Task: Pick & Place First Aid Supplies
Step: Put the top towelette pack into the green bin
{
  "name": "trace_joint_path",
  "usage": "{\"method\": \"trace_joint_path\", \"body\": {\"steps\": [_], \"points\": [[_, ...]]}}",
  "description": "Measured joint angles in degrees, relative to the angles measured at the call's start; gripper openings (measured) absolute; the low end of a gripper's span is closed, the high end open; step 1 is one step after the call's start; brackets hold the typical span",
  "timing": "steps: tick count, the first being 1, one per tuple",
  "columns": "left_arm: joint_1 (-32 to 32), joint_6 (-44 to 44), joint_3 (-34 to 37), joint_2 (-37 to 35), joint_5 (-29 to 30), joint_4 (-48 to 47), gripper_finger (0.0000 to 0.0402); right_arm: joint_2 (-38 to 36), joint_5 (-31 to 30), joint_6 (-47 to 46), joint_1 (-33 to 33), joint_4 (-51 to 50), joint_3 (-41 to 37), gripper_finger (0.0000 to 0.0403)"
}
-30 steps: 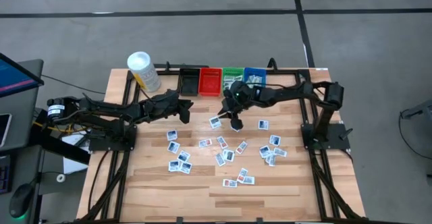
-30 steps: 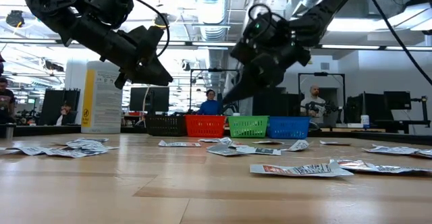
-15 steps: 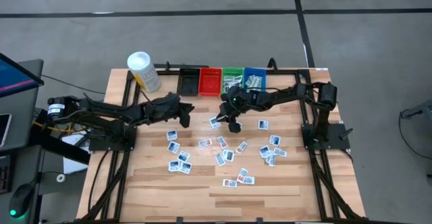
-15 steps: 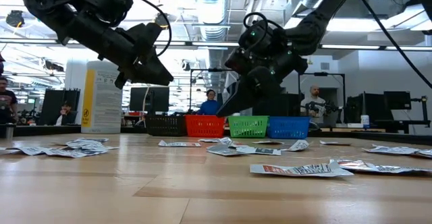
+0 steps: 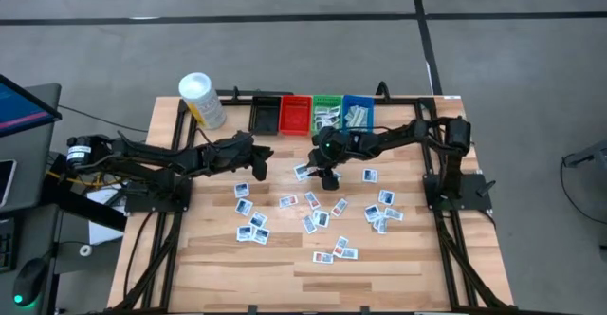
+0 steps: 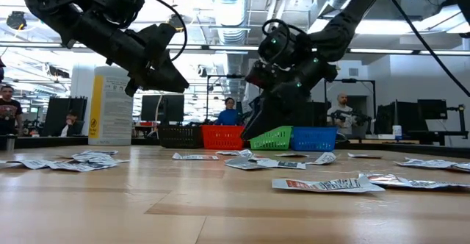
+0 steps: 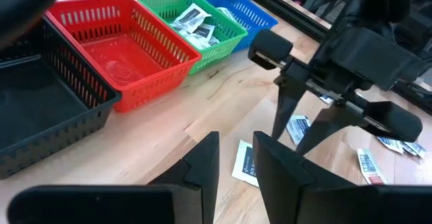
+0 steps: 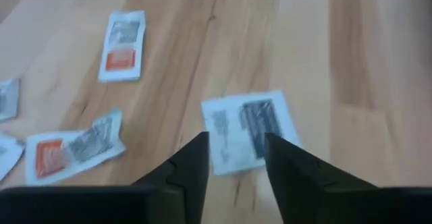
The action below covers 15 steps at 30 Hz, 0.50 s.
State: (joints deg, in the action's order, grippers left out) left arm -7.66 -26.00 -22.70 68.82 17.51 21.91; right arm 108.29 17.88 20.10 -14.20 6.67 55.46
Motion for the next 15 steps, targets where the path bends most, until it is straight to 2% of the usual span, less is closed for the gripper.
{"method": "trace_joint_path", "body": {"steps": [7,15], "points": [[0.0,0.0,0.0,0.0,0.0,0.0,0.0091,3.6,-1.7,1.3,1.2,2.9,0.4,0.0166],[0.5,0.0,0.3,0.0,0.0,0.0,0.0091,4.4,-4.2,0.9,1.4,2.6,0.2,0.0141]]}}
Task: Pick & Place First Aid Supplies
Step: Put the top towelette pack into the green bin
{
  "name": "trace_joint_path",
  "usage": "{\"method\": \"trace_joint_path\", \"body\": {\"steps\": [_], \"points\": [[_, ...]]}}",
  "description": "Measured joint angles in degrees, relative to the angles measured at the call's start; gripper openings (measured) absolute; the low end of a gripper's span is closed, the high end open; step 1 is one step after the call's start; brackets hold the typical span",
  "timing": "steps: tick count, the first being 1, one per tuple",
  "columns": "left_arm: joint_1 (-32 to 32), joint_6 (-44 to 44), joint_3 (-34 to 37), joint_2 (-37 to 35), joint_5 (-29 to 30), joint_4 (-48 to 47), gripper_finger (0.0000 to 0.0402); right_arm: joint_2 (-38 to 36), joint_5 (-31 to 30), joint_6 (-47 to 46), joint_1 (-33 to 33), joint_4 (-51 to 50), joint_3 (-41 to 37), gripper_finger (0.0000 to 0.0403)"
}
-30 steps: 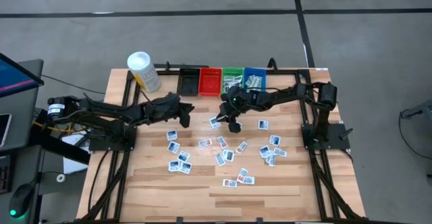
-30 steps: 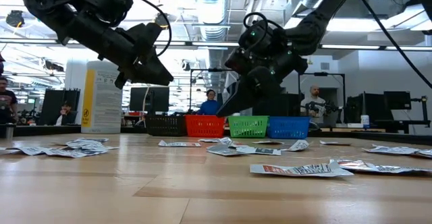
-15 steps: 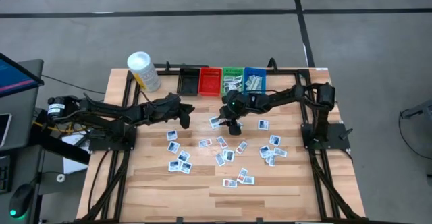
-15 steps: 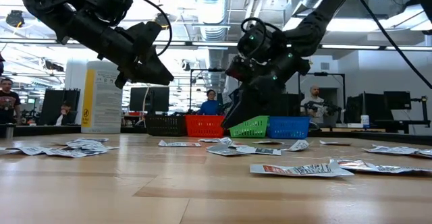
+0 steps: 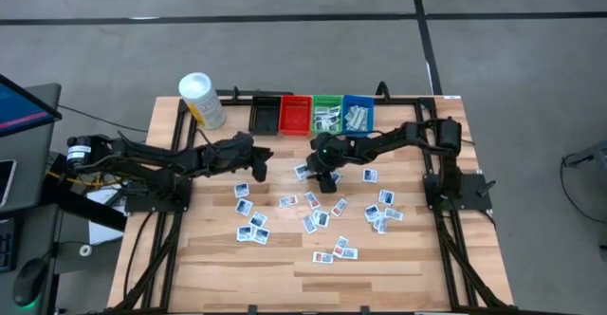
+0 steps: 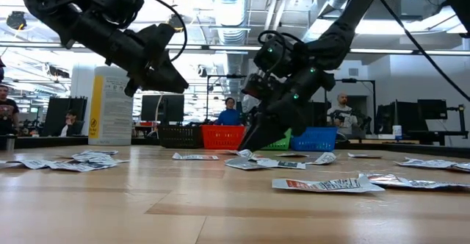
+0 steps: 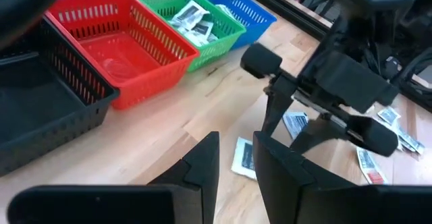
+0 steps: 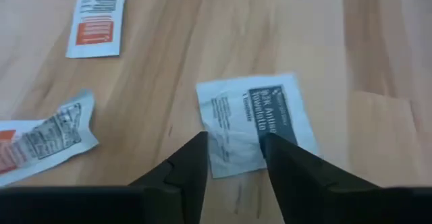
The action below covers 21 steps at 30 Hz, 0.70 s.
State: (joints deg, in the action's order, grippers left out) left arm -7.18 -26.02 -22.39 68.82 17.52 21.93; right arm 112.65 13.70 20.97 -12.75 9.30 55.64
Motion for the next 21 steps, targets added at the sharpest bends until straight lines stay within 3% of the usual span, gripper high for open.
{"method": "trace_joint_path", "body": {"steps": [17,21], "points": [[0.5,-7.7,4.9,0.0,0.4,0.5,0.0091,0.8,-0.4,-2.8,0.0,0.2,0.2,0.0010],[0.5,-7.7,4.9,0.0,0.4,0.9,0.0091,0.1,-1.1,-2.8,-0.1,-1.1,0.7,0.0008]]}}
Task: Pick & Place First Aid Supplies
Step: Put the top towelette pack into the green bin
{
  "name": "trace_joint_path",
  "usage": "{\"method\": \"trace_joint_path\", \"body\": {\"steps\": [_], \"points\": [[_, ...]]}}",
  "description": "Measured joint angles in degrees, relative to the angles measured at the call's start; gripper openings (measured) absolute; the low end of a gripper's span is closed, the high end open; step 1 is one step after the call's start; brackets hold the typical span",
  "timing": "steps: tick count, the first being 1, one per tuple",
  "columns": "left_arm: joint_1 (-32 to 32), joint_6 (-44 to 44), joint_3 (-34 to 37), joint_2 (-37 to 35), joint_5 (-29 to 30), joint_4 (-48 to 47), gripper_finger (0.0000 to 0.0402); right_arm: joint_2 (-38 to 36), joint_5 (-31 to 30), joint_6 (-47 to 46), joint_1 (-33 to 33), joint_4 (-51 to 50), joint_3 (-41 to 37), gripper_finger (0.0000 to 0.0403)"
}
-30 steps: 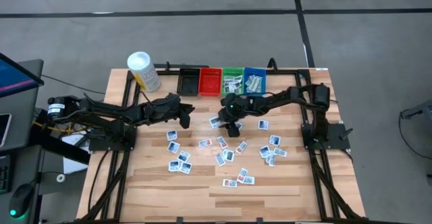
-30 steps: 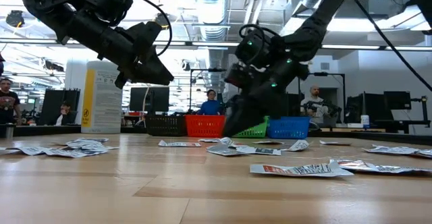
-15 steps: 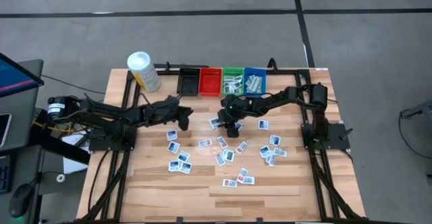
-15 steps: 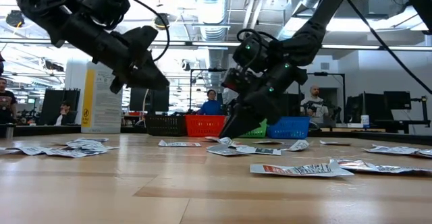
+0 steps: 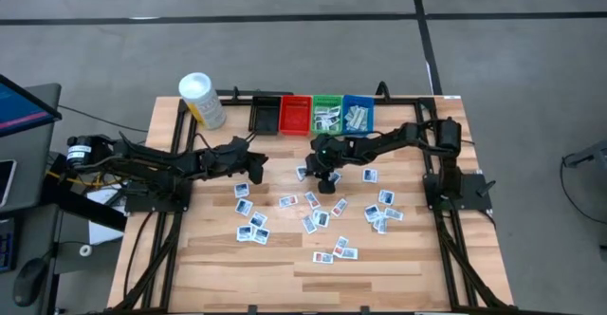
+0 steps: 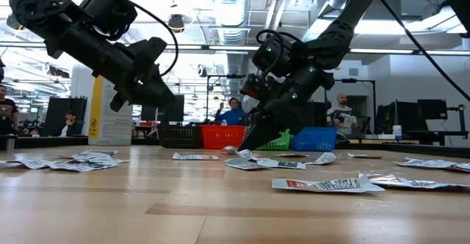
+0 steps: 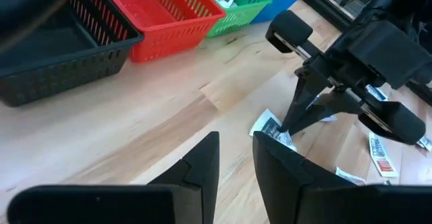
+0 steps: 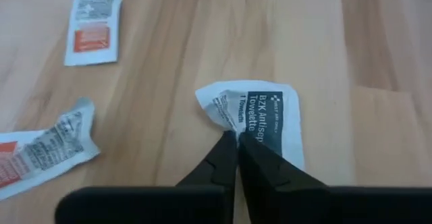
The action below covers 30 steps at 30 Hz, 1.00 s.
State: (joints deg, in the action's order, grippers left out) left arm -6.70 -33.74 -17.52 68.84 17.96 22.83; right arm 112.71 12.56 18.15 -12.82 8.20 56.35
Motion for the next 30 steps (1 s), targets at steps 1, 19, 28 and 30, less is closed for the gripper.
{"method": "trace_joint_path", "body": {"steps": [1,19,28,30], "points": [[0.0,0.0,0.0,0.0,0.0,0.0,0.0091,-0.2,-0.3,0.3,0.0,-0.5,0.3,0.0009],[0.0,-1.3,0.0,0.0,0.0,0.4,0.0091,-2.4,-2.3,5.0,-2.4,-6.4,6.0,0.0001],[0.0,-1.2,0.0,0.0,0.2,0.4,0.0091,-2.4,-2.0,7.7,-2.8,-12.6,10.0,0.0000],[0.0,-1.3,0.0,0.0,0.4,0.5,0.0091,-2.6,-2.0,8.3,-3.0,-14.1,11.2,0.0000]]}}
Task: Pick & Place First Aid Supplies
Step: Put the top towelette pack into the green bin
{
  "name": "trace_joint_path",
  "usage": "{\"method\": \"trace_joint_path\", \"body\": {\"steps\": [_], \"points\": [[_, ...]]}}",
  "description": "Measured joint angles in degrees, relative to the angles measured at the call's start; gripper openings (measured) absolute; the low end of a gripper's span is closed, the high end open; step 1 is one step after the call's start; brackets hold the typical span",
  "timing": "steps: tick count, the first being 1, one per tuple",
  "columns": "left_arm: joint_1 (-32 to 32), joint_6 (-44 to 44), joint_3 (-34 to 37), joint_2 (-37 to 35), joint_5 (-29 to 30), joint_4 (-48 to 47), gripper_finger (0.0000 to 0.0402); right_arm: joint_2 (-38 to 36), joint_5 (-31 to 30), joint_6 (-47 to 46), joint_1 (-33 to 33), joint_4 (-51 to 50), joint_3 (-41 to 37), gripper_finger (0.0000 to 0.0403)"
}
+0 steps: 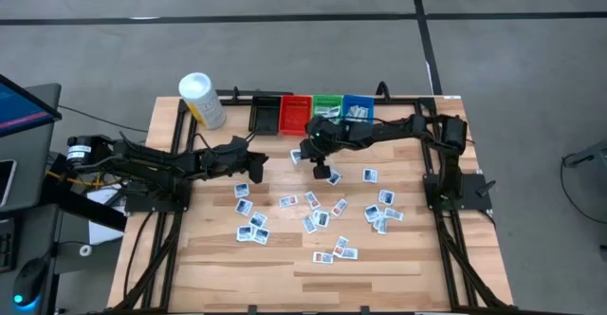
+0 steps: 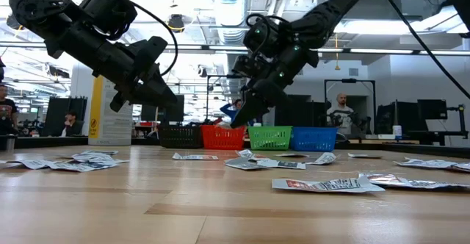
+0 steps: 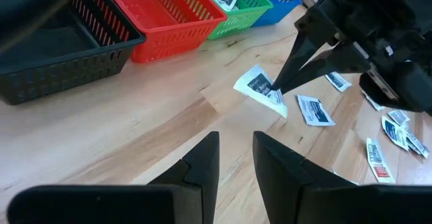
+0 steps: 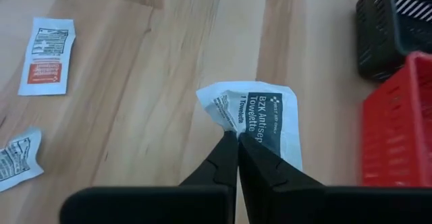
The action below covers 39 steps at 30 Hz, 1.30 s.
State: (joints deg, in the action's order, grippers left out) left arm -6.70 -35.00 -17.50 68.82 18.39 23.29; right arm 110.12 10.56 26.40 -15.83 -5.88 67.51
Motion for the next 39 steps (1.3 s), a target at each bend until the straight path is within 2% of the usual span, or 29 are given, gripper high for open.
{"method": "trace_joint_path", "body": {"steps": [10,20,28,33,39], "points": [[0.0,0.0,0.0,0.0,0.9,0.3,0.0091,-9.1,0.1,2.1,-1.9,-2.0,0.7,0.0000],[0.0,-1.1,0.0,0.0,0.9,1.0,0.0091,-19.7,0.0,2.1,-8.8,-7.1,0.7,0.0000],[0.0,-1.5,0.0,0.0,0.9,1.7,0.0091,-19.7,-0.1,-1.4,-17.8,-14.0,0.3,0.0000],[0.0,-1.4,0.0,0.0,1.1,2.2,0.0091,-18.9,0.4,-5.8,-20.6,-8.9,-4.7,0.0000],[-0.1,-1.0,0.0,0.0,4.1,2.3,0.0091,-18.9,0.0,-7.9,-20.7,-1.1,-9.7,0.0004]]}}
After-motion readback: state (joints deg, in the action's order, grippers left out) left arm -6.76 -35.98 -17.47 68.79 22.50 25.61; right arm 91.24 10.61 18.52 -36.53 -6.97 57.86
